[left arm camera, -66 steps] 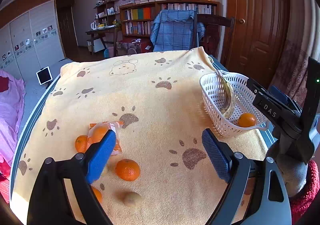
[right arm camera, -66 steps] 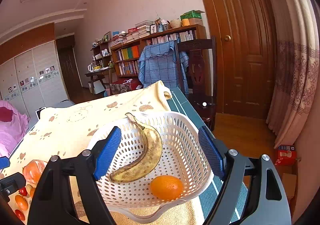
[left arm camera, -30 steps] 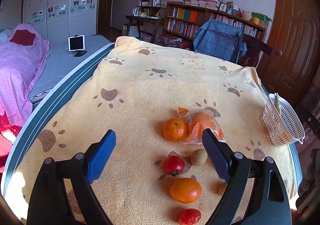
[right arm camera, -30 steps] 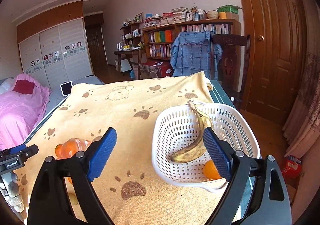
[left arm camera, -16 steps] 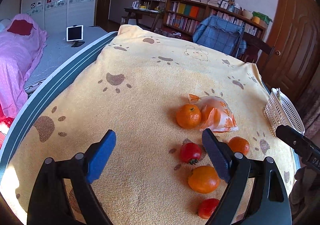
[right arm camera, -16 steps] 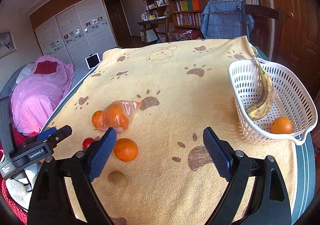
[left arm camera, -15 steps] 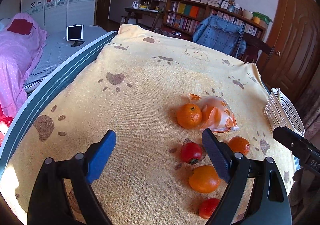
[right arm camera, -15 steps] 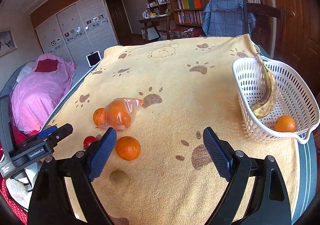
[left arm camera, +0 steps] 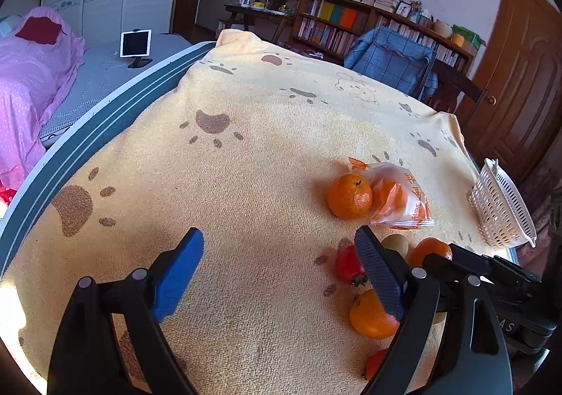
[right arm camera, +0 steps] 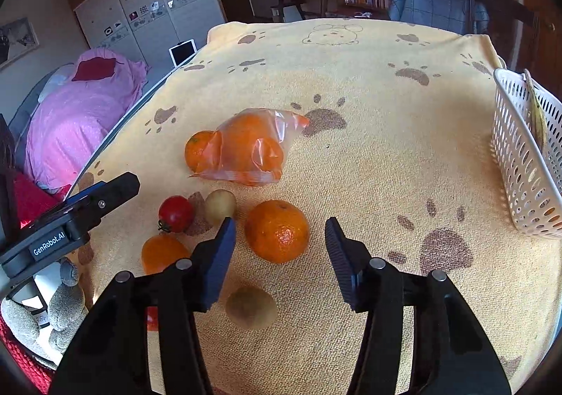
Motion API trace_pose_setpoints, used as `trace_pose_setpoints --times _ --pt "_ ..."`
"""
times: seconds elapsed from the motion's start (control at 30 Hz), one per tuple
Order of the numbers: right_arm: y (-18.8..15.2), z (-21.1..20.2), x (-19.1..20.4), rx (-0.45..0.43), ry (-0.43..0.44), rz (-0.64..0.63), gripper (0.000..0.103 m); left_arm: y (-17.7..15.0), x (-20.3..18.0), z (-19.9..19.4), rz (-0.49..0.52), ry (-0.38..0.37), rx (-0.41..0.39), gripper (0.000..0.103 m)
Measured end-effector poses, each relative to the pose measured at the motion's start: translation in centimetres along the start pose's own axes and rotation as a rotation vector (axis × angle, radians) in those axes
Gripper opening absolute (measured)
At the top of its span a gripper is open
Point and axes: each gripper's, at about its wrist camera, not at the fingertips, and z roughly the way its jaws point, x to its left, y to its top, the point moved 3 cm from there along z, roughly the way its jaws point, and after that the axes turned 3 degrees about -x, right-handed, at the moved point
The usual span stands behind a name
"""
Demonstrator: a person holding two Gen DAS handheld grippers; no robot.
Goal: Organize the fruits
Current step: 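Grasp an orange with the right gripper while the left gripper grasps a red tomato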
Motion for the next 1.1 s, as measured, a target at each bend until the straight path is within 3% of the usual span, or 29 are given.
trace_pose_setpoints --times 0.13,0.43,0.57,0.73,0.8,0.9,1.1 --pt "0.1 1.0 0.0 0.02 -0.003 0.002 0.041 -0.2 0.0 0.3 -0.003 -0.001 0.006 0.087" --pt "0.1 -0.3 -1.1 -0.033 -0.034 0.03 0.04 -0.4 0.0 0.4 -0.012 -0.053 0.012 0.087" --pt "0.3 -1.5 -2.6 -0.082 -0.08 0.064 0.04 -0.6 -1.0 0.2 0.022 -0.105 0.019 0.087" --pt "-0.2 -1.1 -3.4 -0.079 -0.089 0.089 0.04 -1.1 -2.7 0.6 0.1 -0.118 0.052 0.085" --pt "-0.3 -1.0 -3.3 -0.079 -0.085 0.083 0.04 -1.3 -3.3 0.9 0.126 -0.121 0.073 0.082" --pt "-0.4 -1.0 -3.0 -0.086 -0.082 0.07 0.04 -1.6 -4.0 1.8 0.148 -0.116 0.119 0.068" --pt "-0.6 -1.2 -3.1 -0.095 -0.07 0.074 0.04 -1.4 -4.4 3.0 0.108 -0.166 0.189 0.048"
